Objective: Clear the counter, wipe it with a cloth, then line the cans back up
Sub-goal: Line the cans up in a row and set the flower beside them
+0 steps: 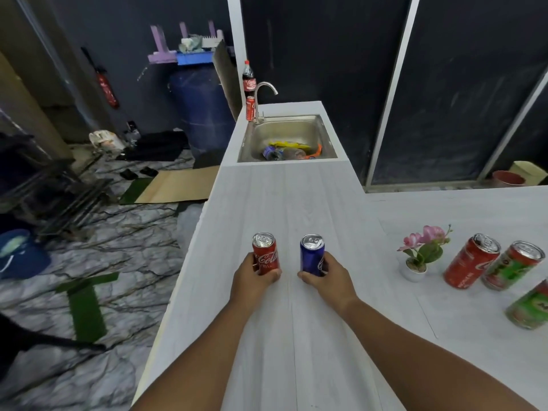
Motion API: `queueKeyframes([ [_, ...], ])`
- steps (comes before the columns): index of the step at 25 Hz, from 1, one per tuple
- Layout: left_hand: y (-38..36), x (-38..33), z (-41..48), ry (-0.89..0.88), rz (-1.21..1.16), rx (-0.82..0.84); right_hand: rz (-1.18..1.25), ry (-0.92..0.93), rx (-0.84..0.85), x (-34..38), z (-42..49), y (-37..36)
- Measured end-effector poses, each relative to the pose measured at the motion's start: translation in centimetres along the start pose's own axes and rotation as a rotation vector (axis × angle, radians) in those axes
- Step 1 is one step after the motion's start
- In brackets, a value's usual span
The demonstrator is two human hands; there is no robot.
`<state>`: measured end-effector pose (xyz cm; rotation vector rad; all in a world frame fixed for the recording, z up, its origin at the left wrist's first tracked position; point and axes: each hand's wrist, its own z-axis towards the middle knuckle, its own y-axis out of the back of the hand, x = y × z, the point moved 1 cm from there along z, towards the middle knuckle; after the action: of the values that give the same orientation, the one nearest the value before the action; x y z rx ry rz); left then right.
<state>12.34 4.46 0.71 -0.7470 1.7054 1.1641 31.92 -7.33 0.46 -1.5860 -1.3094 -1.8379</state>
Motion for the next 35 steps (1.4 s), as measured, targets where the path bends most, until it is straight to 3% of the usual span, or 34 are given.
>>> queueKeyframes([
  [6, 0.0, 0.7, 0.9, -0.019, -0.021, 0.024, -0.103, -0.006, -0.123, 0.6, 1.3, -1.7],
  [12, 0.1, 1.8, 0.4, -0.027, -0.054, 0.053, -0.083, 0.090, -0.053, -2.2, -1.0, -2.2],
  [19, -0.3, 2.0, 0.0, -0.038, -0.007, 0.023, -0.105, 0.093, -0.129, -2.2, -0.9, -2.4],
  [28, -0.6, 2.4, -0.9, -0.078, 0.130, 0.028, -0.196, 0.043, -0.141, -2.8, -1.0, -2.8],
  [35, -1.9, 5.2, -7.8, -0.240, 0.481, -0.172, -0.351, 0.050, -0.227, -5.8, -6.2, 0.1],
])
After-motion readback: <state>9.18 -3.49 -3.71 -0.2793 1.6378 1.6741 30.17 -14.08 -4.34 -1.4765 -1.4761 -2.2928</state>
